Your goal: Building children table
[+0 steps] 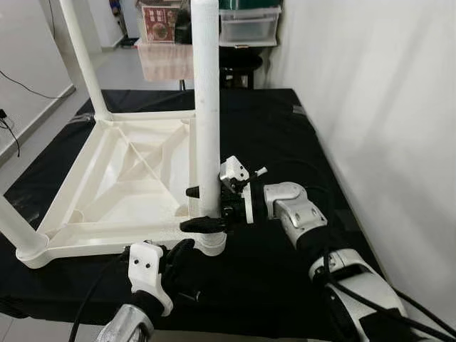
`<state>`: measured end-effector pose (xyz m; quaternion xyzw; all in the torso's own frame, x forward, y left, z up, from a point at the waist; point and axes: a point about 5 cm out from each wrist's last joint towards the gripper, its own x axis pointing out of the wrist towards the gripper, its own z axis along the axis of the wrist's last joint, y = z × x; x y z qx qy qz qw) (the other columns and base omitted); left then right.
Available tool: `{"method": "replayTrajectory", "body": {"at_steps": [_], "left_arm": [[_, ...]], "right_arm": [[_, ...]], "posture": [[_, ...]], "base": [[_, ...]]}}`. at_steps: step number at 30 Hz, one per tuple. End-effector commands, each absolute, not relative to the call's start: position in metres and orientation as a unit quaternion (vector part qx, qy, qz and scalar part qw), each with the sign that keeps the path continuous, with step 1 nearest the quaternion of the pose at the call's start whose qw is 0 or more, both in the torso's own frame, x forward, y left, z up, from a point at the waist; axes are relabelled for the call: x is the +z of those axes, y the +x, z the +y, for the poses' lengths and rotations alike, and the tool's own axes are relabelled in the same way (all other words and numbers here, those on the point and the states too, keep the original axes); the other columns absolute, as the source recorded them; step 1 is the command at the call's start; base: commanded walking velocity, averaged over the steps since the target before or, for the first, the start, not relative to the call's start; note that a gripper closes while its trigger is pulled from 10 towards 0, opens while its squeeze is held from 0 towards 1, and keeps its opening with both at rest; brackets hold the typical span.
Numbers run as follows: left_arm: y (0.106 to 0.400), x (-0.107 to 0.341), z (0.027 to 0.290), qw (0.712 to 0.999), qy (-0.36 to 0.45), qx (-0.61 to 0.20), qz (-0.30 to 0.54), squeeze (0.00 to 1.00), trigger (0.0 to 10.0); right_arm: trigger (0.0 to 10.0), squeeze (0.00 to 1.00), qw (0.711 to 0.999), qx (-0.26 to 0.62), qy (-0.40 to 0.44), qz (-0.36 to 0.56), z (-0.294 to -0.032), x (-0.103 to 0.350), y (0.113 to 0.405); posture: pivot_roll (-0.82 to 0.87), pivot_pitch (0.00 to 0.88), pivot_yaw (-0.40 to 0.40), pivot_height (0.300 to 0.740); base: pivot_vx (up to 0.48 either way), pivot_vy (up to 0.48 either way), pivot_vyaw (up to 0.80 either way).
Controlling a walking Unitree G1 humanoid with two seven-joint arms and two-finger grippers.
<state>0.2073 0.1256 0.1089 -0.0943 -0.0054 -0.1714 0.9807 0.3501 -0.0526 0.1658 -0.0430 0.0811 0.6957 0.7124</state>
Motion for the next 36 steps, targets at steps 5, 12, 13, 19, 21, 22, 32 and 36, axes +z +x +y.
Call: {"method": "replayTrajectory", "body": {"at_steps": [5, 12, 13, 19, 21, 22, 32, 36], "left_arm": [[0.206, 0.107, 0.125, 0.981, -0.099, -0.164, 0.0, 0.0, 10.0], [0.206, 0.107, 0.123, 0.981, -0.103, -0.167, 0.0, 0.0, 10.0], [0.206, 0.107, 0.123, 0.98, -0.104, -0.168, 0.0, 0.0, 10.0], [0.202, 0.107, 0.123, 0.979, -0.106, -0.172, 0.002, 0.0, 10.0], [0.199, 0.109, 0.126, 0.98, -0.105, -0.17, 0.003, 0.0, 10.0], [0.199, 0.109, 0.126, 0.98, -0.105, -0.17, 0.003, 0.0, 10.0], [0.198, 0.112, 0.129, 0.979, -0.107, -0.176, 0.007, 0.0, 10.0], [0.198, 0.112, 0.13, 0.98, -0.105, -0.166, 0.004, 0.0, 10.0]], "right_arm": [[0.0, 0.0, 0.699, 0.707, -0.045, 0.092, -0.051, 0.163, 0.351], [0.0, 0.0, 0.721, 0.686, -0.034, 0.091, -0.064, 0.155, 0.352], [0.0, 0.0, 0.723, 0.684, -0.035, 0.088, -0.067, 0.154, 0.352], [0.0, 0.0, 0.758, 0.643, -0.082, 0.069, -0.078, 0.148, 0.347], [0.0, 0.0, 0.877, 0.468, -0.096, 0.058, -0.062, 0.133, 0.345], [0.0, 0.0, 0.877, 0.468, -0.096, 0.058, -0.062, 0.133, 0.345], [0.0, 0.0, 0.919, 0.38, -0.025, 0.104, -0.045, 0.115, 0.329], [0.0, 0.0, 0.918, 0.383, -0.022, 0.104, -0.041, 0.119, 0.327]], "posture": [[0.07, 0.0, -0.045, 0.74], [0.05, 0.0, -0.039, 0.74], [0.05, 0.0, -0.035, 0.74], [0.04, 0.0, -0.032, 0.74], [0.01, 0.0, -0.027, 0.74], [0.01, 0.0, -0.027, 0.74], [0.0, 0.0, -0.002, 0.74], [0.0, 0.0, 0.001, 0.74]], "base": [[0.0, 0.0, 0.0], [0.0, 0.0, 0.0], [0.0, 0.0, 0.0], [0.0, 0.0, 0.0], [0.0, 0.0, 0.0], [0.0, 0.0, 0.0], [0.0, 0.0, 0.0], [0.0, 0.0, 0.0]]}}
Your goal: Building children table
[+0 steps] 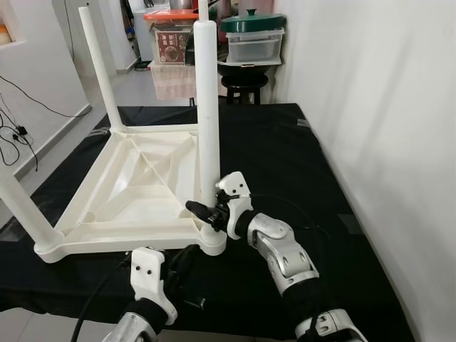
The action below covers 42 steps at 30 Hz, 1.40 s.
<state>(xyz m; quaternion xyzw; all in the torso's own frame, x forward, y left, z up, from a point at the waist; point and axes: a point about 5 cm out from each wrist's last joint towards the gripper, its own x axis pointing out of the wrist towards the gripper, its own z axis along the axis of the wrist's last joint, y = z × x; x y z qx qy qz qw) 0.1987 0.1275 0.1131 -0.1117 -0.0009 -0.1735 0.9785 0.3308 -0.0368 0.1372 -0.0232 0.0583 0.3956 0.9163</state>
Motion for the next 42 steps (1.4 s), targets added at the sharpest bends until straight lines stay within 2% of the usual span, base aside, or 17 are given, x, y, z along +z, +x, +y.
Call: {"method": "replayTrajectory", "body": {"at_steps": [1, 2, 3, 4, 5, 9, 10, 11, 13, 14, 15, 20, 21, 34, 39, 41, 42], "left_arm": [[0.198, 0.112, 0.13, 0.98, -0.105, -0.166, 0.004, 0.0, 10.0], [0.198, 0.112, 0.131, 0.981, -0.105, -0.164, 0.003, 0.0, 10.0], [0.198, 0.112, 0.131, 0.981, -0.105, -0.164, 0.003, 0.0, 10.0], [0.198, 0.112, 0.131, 0.98, -0.107, -0.166, 0.005, 0.0, 10.0], [0.198, 0.112, 0.131, 0.98, -0.107, -0.166, 0.005, 0.0, 10.0], [0.201, 0.112, 0.129, 0.979, -0.111, -0.173, 0.007, 0.0, 10.0], [0.201, 0.111, 0.129, 0.979, -0.11, -0.173, 0.007, 0.0, 10.0], [0.202, 0.111, 0.129, 0.979, -0.11, -0.173, 0.008, 0.0, 10.0], [0.202, 0.111, 0.128, 0.979, -0.11, -0.173, 0.008, 0.0, 10.0], [0.202, 0.111, 0.128, 0.979, -0.11, -0.174, 0.008, 0.0, 10.0], [0.202, 0.11, 0.128, 0.979, -0.109, -0.174, 0.009, 0.0, 10.0], [0.202, 0.11, 0.128, 0.979, -0.108, -0.173, 0.009, 0.0, 10.0], [0.202, 0.11, 0.128, 0.979, -0.107, -0.173, 0.009, 0.0, 10.0], [0.2, 0.11, 0.128, 0.978, -0.11, -0.174, 0.01, 0.0, 10.0], [0.199, 0.111, 0.128, 0.978, -0.112, -0.176, 0.011, 0.0, 10.0], [0.198, 0.111, 0.13, 0.978, -0.111, -0.176, 0.011, 0.0, 10.0], [0.198, 0.111, 0.13, 0.978, -0.111, -0.176, 0.011, 0.0, 10.0]], "right_arm": [[0.0, 0.0, 0.918, 0.383, -0.022, 0.104, -0.041, 0.119, 0.327], [10.0, 0.0, 0.92, 0.377, -0.022, 0.104, -0.04, 0.121, 0.325], [10.0, 0.0, 0.92, 0.377, -0.022, 0.104, -0.04, 0.121, 0.325], [10.0, 1.0, 0.907, 0.411, -0.026, 0.091, -0.039, 0.128, 0.324], [10.0, 1.0, 0.907, 0.411, -0.026, 0.091, -0.039, 0.128, 0.324], [10.0, 1.0, 0.812, 0.581, -0.042, 0.032, -0.044, 0.153, 0.331], [10.0, 0.87, 0.791, 0.61, -0.044, 0.028, -0.047, 0.158, 0.336], [10.0, 0.47, 0.779, 0.625, -0.049, 0.029, -0.049, 0.161, 0.339], [10.0, 0.47, 0.773, 0.631, -0.053, 0.032, -0.049, 0.161, 0.341], [10.0, 0.0, 0.761, 0.644, -0.063, 0.037, -0.05, 0.162, 0.342], [10.0, 0.0, 0.736, 0.673, -0.065, 0.047, -0.05, 0.164, 0.343], [10.0, 0.0, 0.728, 0.681, -0.053, 0.058, -0.049, 0.167, 0.347], [0.0, 0.0, 0.73, 0.679, -0.046, 0.064, -0.049, 0.168, 0.349], [0.0, 0.0, 0.755, 0.649, -0.056, 0.068, -0.078, 0.153, 0.353], [0.0, 0.0, 0.823, 0.558, -0.064, 0.082, -0.096, 0.138, 0.351], [0.0, 0.0, 0.935, 0.339, -0.065, 0.074, -0.091, 0.13, 0.359], [0.0, 0.0, 0.935, 0.339, -0.065, 0.074, -0.091, 0.13, 0.359]], "posture": [[0.0, 0.0, 0.001, 0.74], [0.0, 0.0, 0.001, 0.74], [0.0, 0.0, 0.001, 0.74], [0.0, 0.0, -0.003, 0.74], [0.0, 0.0, -0.003, 0.74], [0.01, 0.0, -0.004, 0.74], [0.01, 0.0, -0.006, 0.74], [0.01, 0.0, -0.006, 0.74], [0.01, 0.0, -0.006, 0.74], [0.02, 0.0, -0.008, 0.74], [0.02, 0.0, -0.009, 0.74], [0.03, 0.0, -0.015, 0.74], [0.04, 0.0, -0.017, 0.74], [0.03, 0.0, -0.008, 0.74], [0.02, 0.0, -0.009, 0.74], [0.0, 0.0, -0.005, 0.74], [0.0, 0.0, -0.005, 0.74]], "base": [[0.0, 0.0, 0.0], [0.0, 0.0, 0.0], [0.0, 0.0, 0.0], [0.0, 0.0, 0.0], [0.0, 0.0, 0.0], [0.0, 0.0, 0.0], [0.0, 0.0, 0.0], [0.0, 0.0, 0.0], [0.0, 0.0, 0.0], [0.0, 0.0, 0.0], [0.0, 0.0, 0.0], [0.0, 0.0, 0.0], [0.0, 0.0, 0.0], [0.0, 0.0, 0.0], [0.0, 0.0, 0.0], [0.0, 0.0, 0.0], [0.0, 0.0, 0.0]]}}
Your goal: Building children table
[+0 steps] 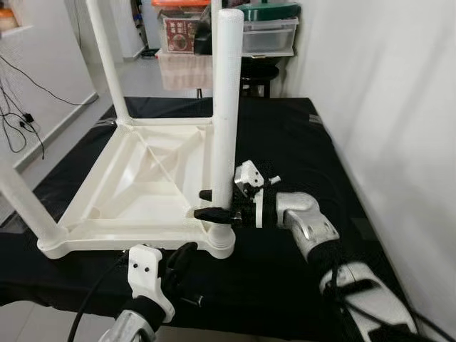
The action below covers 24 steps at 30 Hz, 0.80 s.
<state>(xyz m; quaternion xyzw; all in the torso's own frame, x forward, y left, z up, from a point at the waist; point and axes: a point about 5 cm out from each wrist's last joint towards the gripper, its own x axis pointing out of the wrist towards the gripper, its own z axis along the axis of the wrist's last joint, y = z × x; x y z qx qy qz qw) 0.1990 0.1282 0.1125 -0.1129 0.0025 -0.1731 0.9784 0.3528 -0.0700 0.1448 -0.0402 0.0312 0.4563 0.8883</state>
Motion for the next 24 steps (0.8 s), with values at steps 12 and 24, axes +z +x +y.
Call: {"method": "replayTrajectory", "body": {"at_steps": [12, 24], "left_arm": [[0.199, 0.109, 0.129, 0.976, -0.111, -0.185, 0.015, 0.0, 10.0], [0.202, 0.107, 0.127, 0.976, -0.113, -0.187, 0.017, 0.0, 10.0]], "right_arm": [[4.2, 0.0, 0.932, 0.346, -0.022, 0.109, -0.055, 0.114, 0.333], [10.0, 1.0, 0.855, 0.517, 0.018, 0.045, -0.04, 0.153, 0.33]], "posture": [[0.0, 0.0, 0.0, 0.74], [0.0, 0.0, -0.002, 0.74]], "base": [[0.0, 0.0, 0.0], [0.0, 0.0, 0.0]]}}
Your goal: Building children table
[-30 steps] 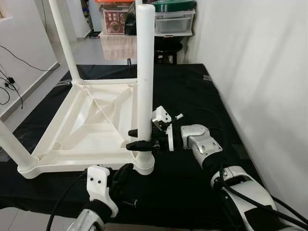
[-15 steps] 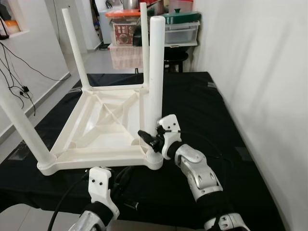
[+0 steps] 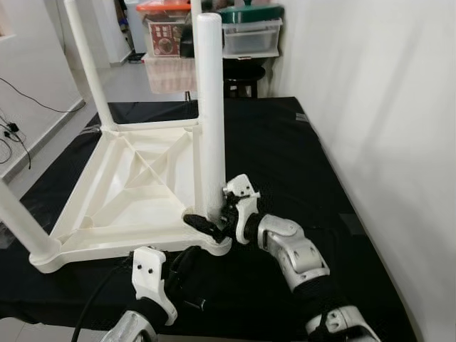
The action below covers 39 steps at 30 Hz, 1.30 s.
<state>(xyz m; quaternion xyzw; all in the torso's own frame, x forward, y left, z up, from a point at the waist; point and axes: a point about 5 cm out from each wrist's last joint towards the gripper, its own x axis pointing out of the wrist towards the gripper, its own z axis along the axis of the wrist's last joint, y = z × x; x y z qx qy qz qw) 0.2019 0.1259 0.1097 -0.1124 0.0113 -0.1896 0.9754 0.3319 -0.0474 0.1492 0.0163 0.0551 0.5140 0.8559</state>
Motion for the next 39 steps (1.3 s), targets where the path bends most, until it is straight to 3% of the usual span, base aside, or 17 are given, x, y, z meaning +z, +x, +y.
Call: {"method": "replayTrajectory", "body": {"at_steps": [1, 2, 3, 4, 9, 10, 14, 15, 22, 26, 27, 28, 29, 30, 31, 32, 39], "left_arm": [[0.202, 0.108, 0.126, 0.976, -0.113, -0.188, 0.016, 0.0, 10.0], [0.202, 0.108, 0.126, 0.976, -0.113, -0.188, 0.015, 0.0, 10.0], [0.202, 0.108, 0.126, 0.976, -0.113, -0.188, 0.015, 0.0, 10.0], [0.203, 0.108, 0.126, 0.976, -0.113, -0.187, 0.015, 0.0, 10.0], [0.204, 0.108, 0.126, 0.976, -0.111, -0.187, 0.014, 0.0, 10.0], [0.205, 0.108, 0.126, 0.976, -0.11, -0.187, 0.015, 0.0, 10.0], [0.205, 0.107, 0.126, 0.976, -0.109, -0.188, 0.015, 0.0, 10.0], [0.205, 0.107, 0.125, 0.976, -0.108, -0.188, 0.015, 0.0, 10.0], [0.205, 0.108, 0.125, 0.976, -0.107, -0.187, 0.014, 0.0, 10.0], [0.205, 0.108, 0.125, 0.977, -0.108, -0.186, 0.013, 0.0, 10.0], [0.204, 0.109, 0.125, 0.977, -0.108, -0.185, 0.012, 0.0, 10.0], [0.204, 0.109, 0.125, 0.977, -0.108, -0.185, 0.012, 0.0, 10.0], [0.203, 0.109, 0.126, 0.977, -0.109, -0.185, 0.012, 0.0, 10.0], [0.203, 0.109, 0.126, 0.977, -0.109, -0.185, 0.012, 0.0, 10.0], [0.202, 0.11, 0.127, 0.977, -0.111, -0.183, 0.012, 0.0, 10.0], [0.201, 0.109, 0.128, 0.976, -0.112, -0.184, 0.013, 0.0, 10.0], [0.202, 0.109, 0.127, 0.975, -0.12, -0.188, 0.015, 0.0, 10.0]], "right_arm": [[10.0, 1.0, 0.822, 0.569, 0.006, 0.024, -0.041, 0.163, 0.333], [10.0, 0.68, 0.793, 0.609, -0.003, 0.016, -0.043, 0.17, 0.336], [10.0, 0.68, 0.793, 0.609, -0.003, 0.016, -0.043, 0.17, 0.336], [10.0, 0.0, 0.767, 0.642, -0.013, 0.014, -0.045, 0.174, 0.339], [10.0, 0.0, 0.74, 0.671, -0.019, 0.033, -0.043, 0.174, 0.344], [4.9, 0.0, 0.733, 0.678, -0.007, 0.056, -0.039, 0.171, 0.348], [4.9, 0.0, 0.73, 0.68, -0.004, 0.063, -0.038, 0.17, 0.348], [0.0, 0.0, 0.726, 0.684, -0.006, 0.071, -0.037, 0.168, 0.348], [0.0, 0.0, 0.721, 0.69, -0.008, 0.069, -0.041, 0.167, 0.349], [0.0, 0.0, 0.744, 0.665, -0.021, 0.064, -0.05, 0.164, 0.352], [0.0, 0.0, 0.771, 0.633, -0.028, 0.067, -0.058, 0.159, 0.355], [0.0, 0.0, 0.771, 0.633, -0.028, 0.067, -0.058, 0.159, 0.355], [0.0, 0.0, 0.825, 0.557, -0.029, 0.089, -0.063, 0.147, 0.359], [0.0, 0.0, 0.825, 0.557, -0.029, 0.089, -0.063, 0.147, 0.359], [0.0, 0.0, 0.911, 0.398, 0.039, 0.103, -0.064, 0.129, 0.356], [0.0, 0.0, 0.927, 0.356, 0.033, 0.118, -0.054, 0.116, 0.335], [0.0, 0.0, 0.929, 0.344, 0.02, 0.136, -0.047, 0.113, 0.332]], "posture": [[0.01, 0.0, -0.002, 0.74], [0.01, 0.0, -0.006, 0.74], [0.01, 0.0, -0.006, 0.74], [0.02, 0.0, -0.009, 0.74], [0.02, 0.0, -0.011, 0.74], [0.03, 0.0, -0.013, 0.74], [0.03, 0.0, -0.013, 0.74], [0.04, 0.0, -0.017, 0.74], [0.04, 0.0, -0.018, 0.74], [0.03, 0.0, -0.017, 0.74], [0.03, 0.0, -0.015, 0.74], [0.03, 0.0, -0.015, 0.74], [0.03, 0.0, -0.022, 0.74], [0.03, 0.0, -0.022, 0.74], [0.02, 0.0, -0.023, 0.74], [0.0, 0.0, -0.004, 0.74], [0.01, 0.0, -0.018, 0.74]], "base": [[0.0, 0.0, 0.0], [0.0, 0.0, 0.0], [0.0, 0.0, 0.0], [0.0, 0.0, 0.0], [0.0, 0.0, 0.0], [0.0, 0.0, 0.0], [0.0, 0.0, 0.0], [0.0, 0.0, 0.0], [0.0, 0.0, 0.0], [0.0, 0.0, 0.0], [0.0, 0.0, 0.0], [0.0, 0.0, 0.0], [0.0, 0.0, 0.0], [0.0, 0.0, 0.0], [0.0, 0.0, 0.0], [0.0, 0.0, 0.0], [0.0, 0.0, 0.0]]}}
